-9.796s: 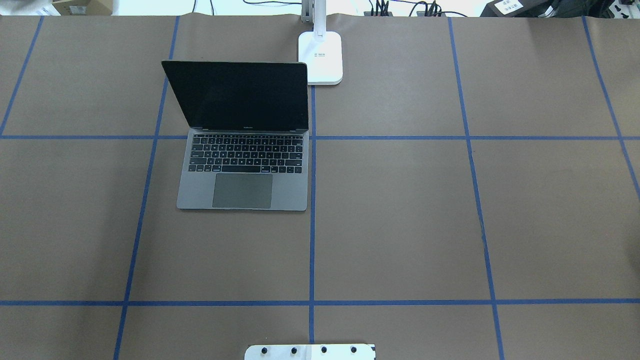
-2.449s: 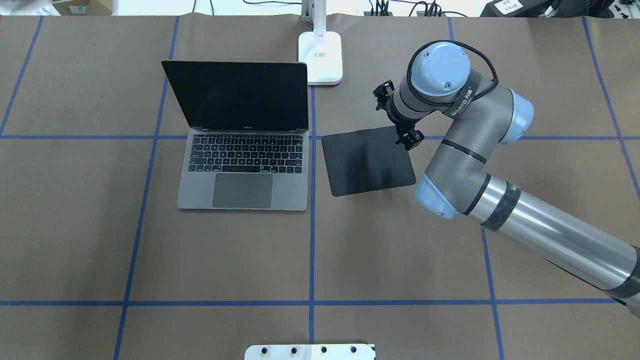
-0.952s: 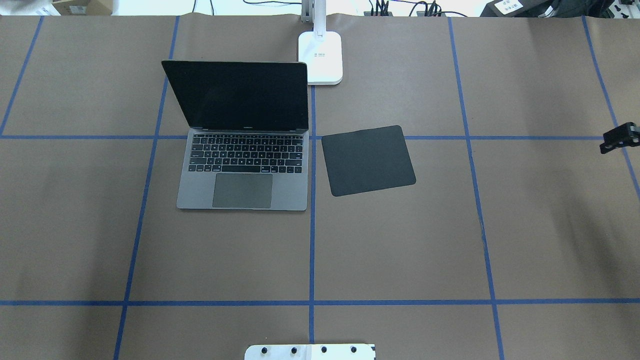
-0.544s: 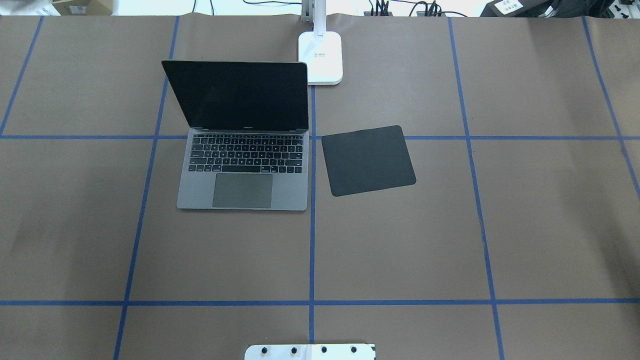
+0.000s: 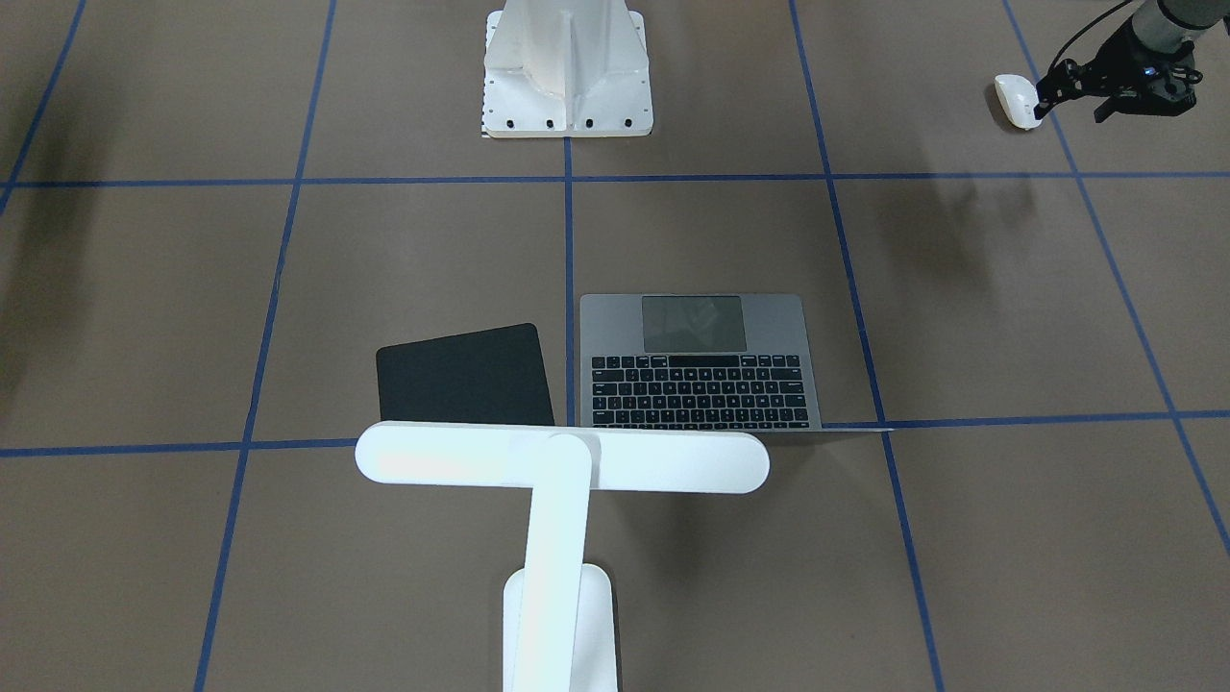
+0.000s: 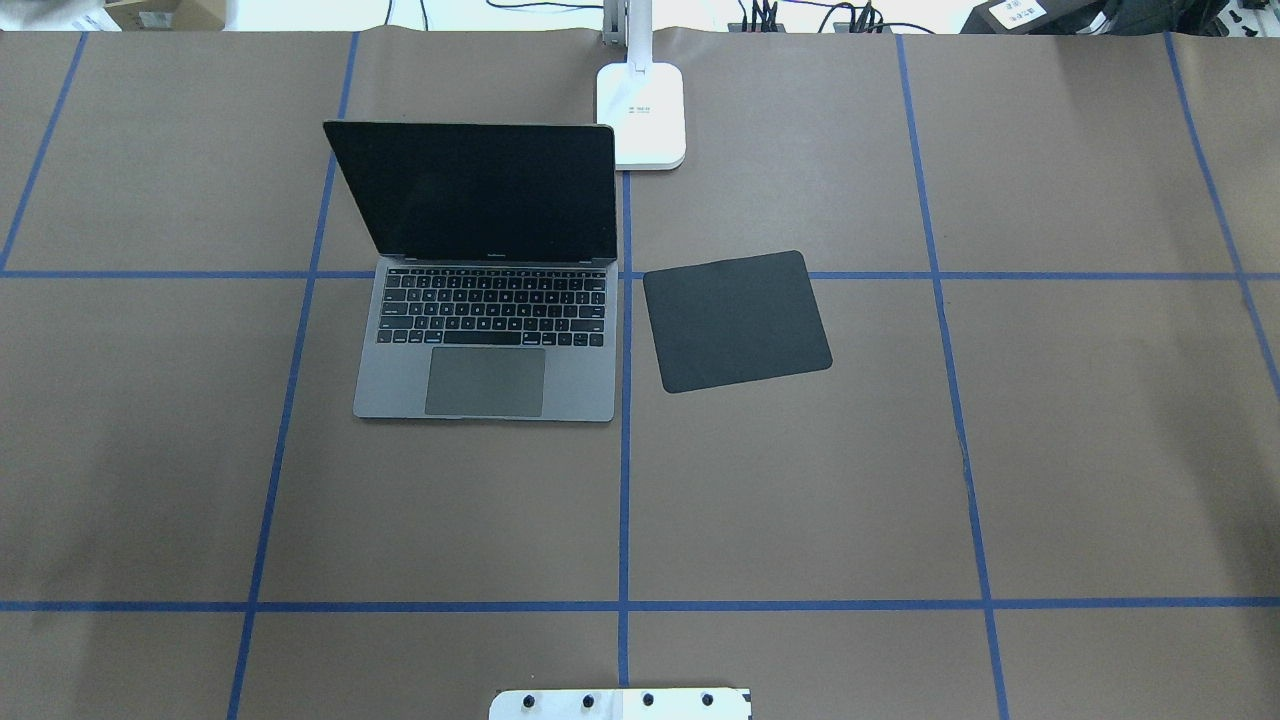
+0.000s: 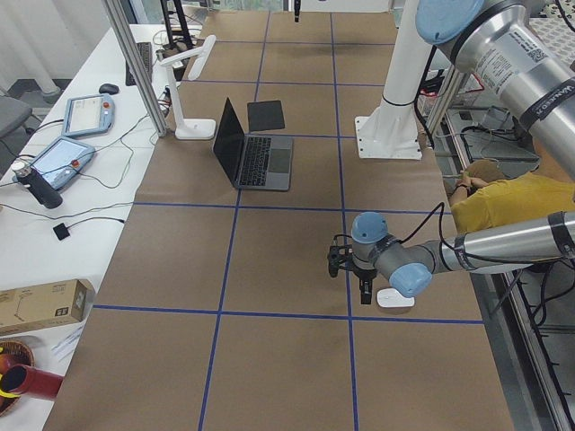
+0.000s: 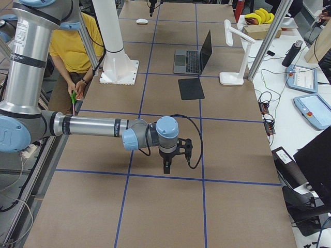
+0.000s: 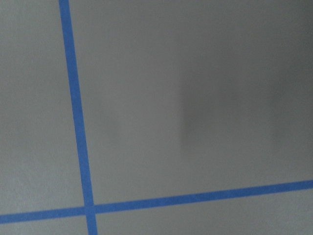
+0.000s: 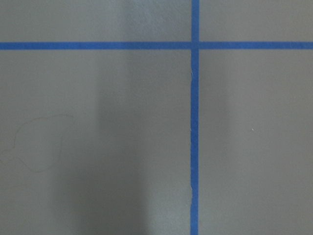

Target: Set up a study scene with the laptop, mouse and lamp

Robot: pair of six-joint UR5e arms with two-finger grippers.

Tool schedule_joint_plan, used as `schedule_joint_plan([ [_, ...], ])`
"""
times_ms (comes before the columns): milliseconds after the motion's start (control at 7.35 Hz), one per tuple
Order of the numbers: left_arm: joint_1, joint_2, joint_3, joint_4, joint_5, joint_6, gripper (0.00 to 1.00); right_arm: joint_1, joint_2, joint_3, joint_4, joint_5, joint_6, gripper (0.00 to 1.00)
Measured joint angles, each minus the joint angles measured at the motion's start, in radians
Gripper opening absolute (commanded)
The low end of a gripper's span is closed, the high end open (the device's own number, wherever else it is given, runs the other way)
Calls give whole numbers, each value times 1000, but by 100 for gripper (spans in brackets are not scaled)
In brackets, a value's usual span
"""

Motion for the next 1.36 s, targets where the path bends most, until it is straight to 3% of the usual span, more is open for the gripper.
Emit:
schedule_joint_plan([
  [680, 205, 25, 28, -97, 20, -210, 100, 0, -1, -1, 1, -1, -1, 100],
  [1361, 317, 6, 124, -211, 26, -293, 99, 0, 1, -1, 1, -2, -1, 100],
])
